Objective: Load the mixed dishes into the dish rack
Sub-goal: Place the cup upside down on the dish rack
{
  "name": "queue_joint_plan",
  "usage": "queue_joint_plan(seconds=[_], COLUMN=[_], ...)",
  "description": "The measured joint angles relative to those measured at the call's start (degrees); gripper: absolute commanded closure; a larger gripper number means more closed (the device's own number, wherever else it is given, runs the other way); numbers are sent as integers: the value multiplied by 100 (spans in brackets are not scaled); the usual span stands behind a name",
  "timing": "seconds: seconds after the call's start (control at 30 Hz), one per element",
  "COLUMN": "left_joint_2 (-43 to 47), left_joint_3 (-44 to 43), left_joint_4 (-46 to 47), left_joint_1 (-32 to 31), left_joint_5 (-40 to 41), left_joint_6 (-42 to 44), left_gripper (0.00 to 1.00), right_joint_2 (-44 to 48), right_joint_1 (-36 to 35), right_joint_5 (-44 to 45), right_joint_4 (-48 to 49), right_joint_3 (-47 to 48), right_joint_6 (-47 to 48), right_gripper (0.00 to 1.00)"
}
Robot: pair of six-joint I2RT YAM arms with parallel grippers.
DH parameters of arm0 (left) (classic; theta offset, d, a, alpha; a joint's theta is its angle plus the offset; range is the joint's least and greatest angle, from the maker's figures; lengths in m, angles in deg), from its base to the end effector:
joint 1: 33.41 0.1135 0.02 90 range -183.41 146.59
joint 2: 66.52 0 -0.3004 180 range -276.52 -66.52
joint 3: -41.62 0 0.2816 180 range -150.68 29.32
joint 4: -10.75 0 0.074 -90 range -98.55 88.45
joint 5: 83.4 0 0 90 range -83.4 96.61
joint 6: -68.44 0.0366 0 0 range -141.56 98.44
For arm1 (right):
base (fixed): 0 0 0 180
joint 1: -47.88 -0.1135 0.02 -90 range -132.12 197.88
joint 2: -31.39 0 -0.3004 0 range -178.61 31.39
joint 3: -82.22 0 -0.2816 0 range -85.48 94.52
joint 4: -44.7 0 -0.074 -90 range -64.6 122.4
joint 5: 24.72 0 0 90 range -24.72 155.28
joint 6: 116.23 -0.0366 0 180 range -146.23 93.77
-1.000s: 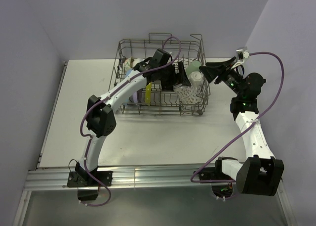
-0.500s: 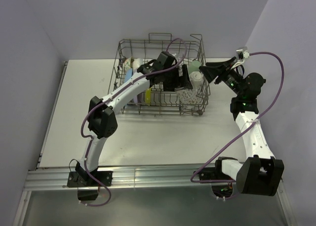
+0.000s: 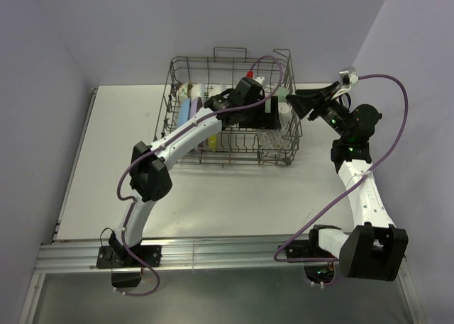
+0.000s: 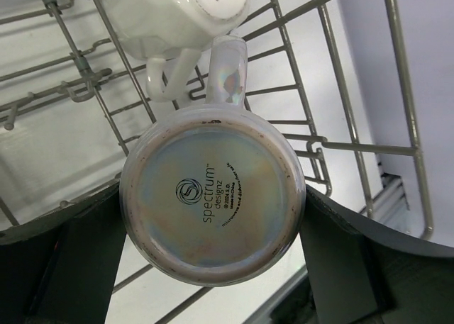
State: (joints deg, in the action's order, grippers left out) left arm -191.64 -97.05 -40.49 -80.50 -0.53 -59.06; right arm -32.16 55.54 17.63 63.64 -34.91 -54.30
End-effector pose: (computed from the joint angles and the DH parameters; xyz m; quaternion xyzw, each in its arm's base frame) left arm 0.3738 -0.4088 0.3577 0.1022 0.8904 -0.3373 0.2879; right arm 0.2627 -0.0080 0.4100 -0.1471 0.6106 0.3643 0.6876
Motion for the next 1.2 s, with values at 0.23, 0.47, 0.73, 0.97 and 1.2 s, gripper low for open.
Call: queue_joint_plan(seconds=[0.23, 0.47, 0.73, 0.97, 1.2], left_joint_2=[-24, -35, -52, -114, -160], left_joint_3=[0, 0, 0, 20, 138], left_joint_4=[4, 72, 310, 540, 743], left_joint_1=[-155, -313, -415, -431, -490], left_joint_5=[457, 643, 745, 787, 796], left_joint_6=[369, 710, 1185, 1534, 1766], left_gripper=[100, 100, 100, 100, 100], right_joint_2=[2, 9, 44, 94, 114], right_joint_1=[0, 0, 0, 0, 0], right_joint_5=[0, 0, 4, 7, 22], right_joint_4=[-2, -7, -7, -4, -2], right_joint_3=[-2, -37, -39, -74, -114], right_joint_6=[0, 0, -17, -61, -83], right_gripper=[40, 40, 40, 40, 40])
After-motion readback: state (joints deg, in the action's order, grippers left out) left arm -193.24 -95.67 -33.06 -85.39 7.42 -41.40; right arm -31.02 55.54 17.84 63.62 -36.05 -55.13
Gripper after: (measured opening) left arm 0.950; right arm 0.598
